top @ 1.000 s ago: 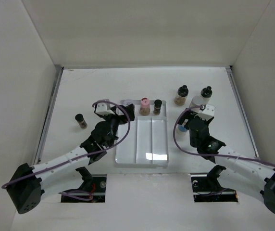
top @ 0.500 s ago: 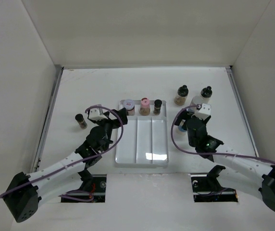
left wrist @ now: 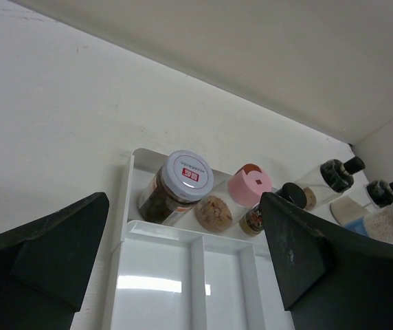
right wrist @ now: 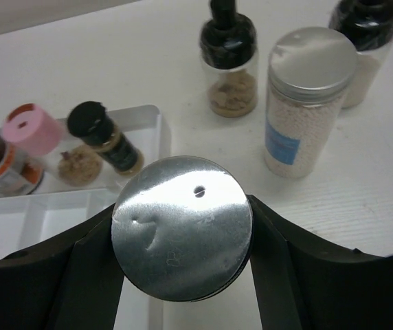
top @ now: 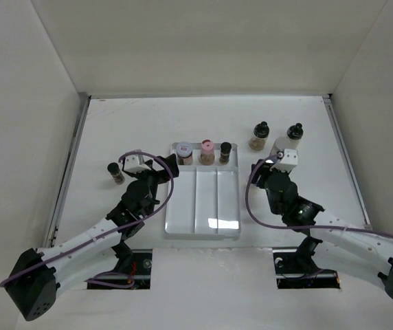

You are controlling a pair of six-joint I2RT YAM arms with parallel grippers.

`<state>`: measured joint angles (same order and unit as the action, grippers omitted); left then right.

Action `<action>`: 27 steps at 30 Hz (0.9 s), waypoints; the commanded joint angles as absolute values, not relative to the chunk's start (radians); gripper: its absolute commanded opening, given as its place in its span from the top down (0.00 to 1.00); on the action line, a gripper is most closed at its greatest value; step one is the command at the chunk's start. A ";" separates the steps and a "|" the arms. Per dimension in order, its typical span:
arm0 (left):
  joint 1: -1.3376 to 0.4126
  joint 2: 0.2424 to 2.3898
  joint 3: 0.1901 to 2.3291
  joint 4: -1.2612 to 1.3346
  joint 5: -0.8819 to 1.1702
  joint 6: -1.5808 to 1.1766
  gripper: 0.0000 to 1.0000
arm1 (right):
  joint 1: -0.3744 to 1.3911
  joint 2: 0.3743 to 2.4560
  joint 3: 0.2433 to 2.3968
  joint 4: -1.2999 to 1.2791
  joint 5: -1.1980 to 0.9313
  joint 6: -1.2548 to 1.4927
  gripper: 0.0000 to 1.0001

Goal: Organize the condiment bottles

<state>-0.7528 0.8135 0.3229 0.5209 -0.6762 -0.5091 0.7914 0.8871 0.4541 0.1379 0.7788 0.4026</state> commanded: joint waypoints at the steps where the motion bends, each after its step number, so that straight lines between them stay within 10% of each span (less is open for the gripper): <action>1: -0.746 0.818 0.314 0.565 -0.672 -0.518 0.06 | 0.867 0.882 0.555 0.225 0.802 0.350 0.48; 27: -0.486 0.494 0.238 0.354 -0.747 -0.623 0.07 | 1.131 1.738 1.126 0.514 0.637 0.284 0.42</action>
<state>-0.5053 0.5335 0.2447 0.3729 -0.7414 -0.5922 1.1206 1.7020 1.0370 0.3843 0.6403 0.3054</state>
